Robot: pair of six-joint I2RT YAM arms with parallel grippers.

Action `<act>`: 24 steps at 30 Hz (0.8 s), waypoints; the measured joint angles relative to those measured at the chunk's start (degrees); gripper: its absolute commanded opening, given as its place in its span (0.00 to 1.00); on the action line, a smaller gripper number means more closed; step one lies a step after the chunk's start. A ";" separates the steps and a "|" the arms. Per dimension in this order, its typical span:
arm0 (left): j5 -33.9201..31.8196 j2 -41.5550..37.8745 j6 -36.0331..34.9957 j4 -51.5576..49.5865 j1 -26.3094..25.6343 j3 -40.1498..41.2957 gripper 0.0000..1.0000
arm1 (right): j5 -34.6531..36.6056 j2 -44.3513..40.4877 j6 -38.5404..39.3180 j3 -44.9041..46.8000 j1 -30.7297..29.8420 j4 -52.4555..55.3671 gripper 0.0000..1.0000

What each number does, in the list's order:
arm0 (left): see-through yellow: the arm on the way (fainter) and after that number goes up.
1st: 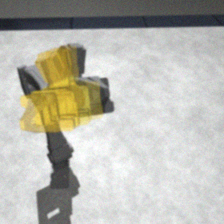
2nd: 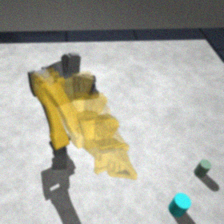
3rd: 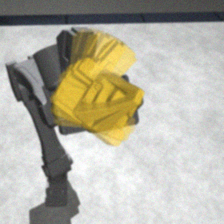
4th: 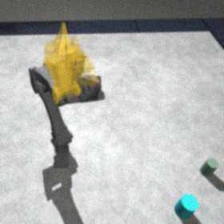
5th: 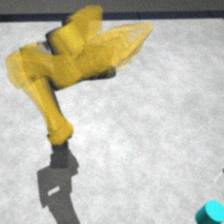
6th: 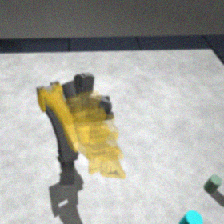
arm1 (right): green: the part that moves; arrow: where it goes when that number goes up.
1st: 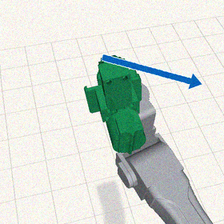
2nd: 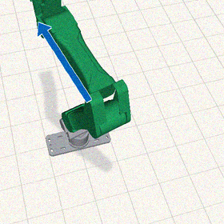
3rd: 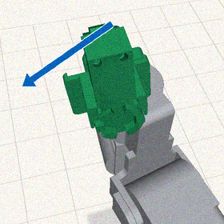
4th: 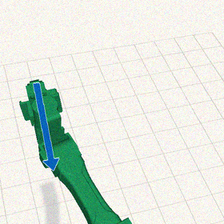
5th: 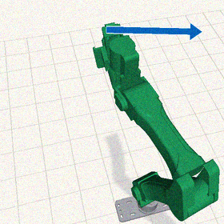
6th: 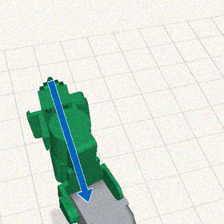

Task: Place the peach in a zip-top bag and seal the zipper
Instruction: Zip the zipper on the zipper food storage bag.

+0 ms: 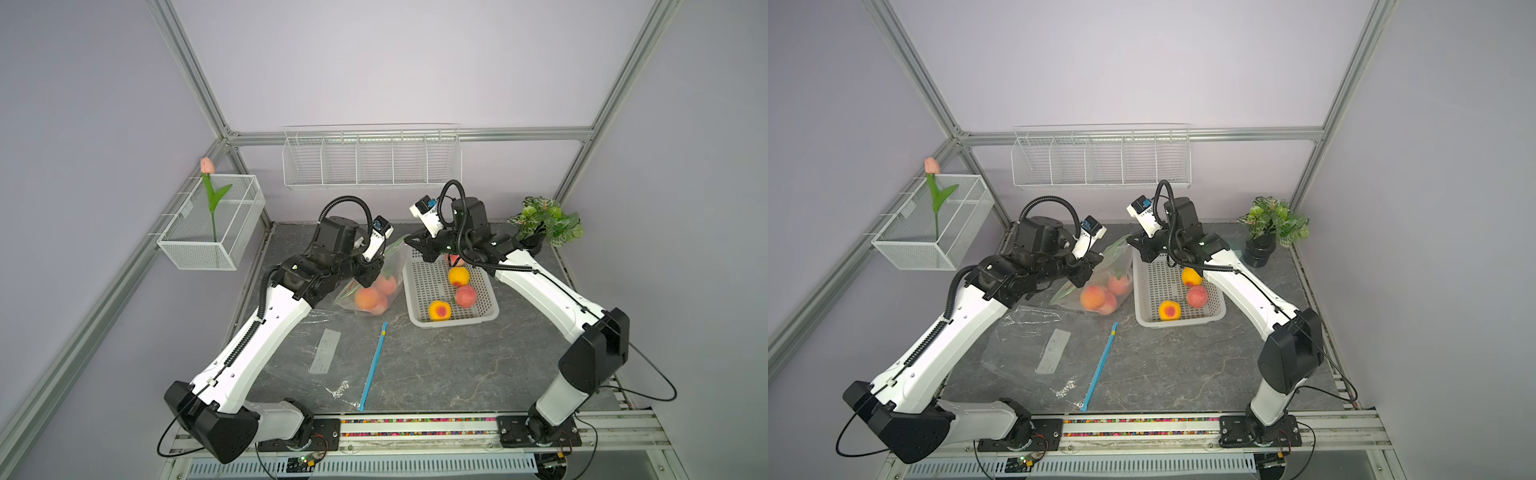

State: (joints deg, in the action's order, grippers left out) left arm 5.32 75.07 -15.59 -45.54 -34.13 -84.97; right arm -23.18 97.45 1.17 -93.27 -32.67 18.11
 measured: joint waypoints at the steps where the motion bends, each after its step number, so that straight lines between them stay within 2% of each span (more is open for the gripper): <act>1: -0.24 -0.44 0.15 -0.09 0.00 0.37 0.13 | 0.57 0.00 -0.74 0.00 0.00 -0.09 0.07; 8: -1.68 -3.72 1.55 -0.68 0.02 3.41 0.13 | 3.78 0.09 -4.13 0.00 -0.02 -0.76 0.07; 24: -4.15 -11.43 5.44 -3.30 0.04 9.68 0.13 | 8.31 1.22 -6.60 -0.07 -0.04 -2.05 0.07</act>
State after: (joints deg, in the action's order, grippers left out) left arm 1.17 63.64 -10.15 -48.84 -34.09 -75.29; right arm -14.87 98.67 -5.43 -93.34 -32.71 16.05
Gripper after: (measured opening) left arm 0.134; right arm 0.069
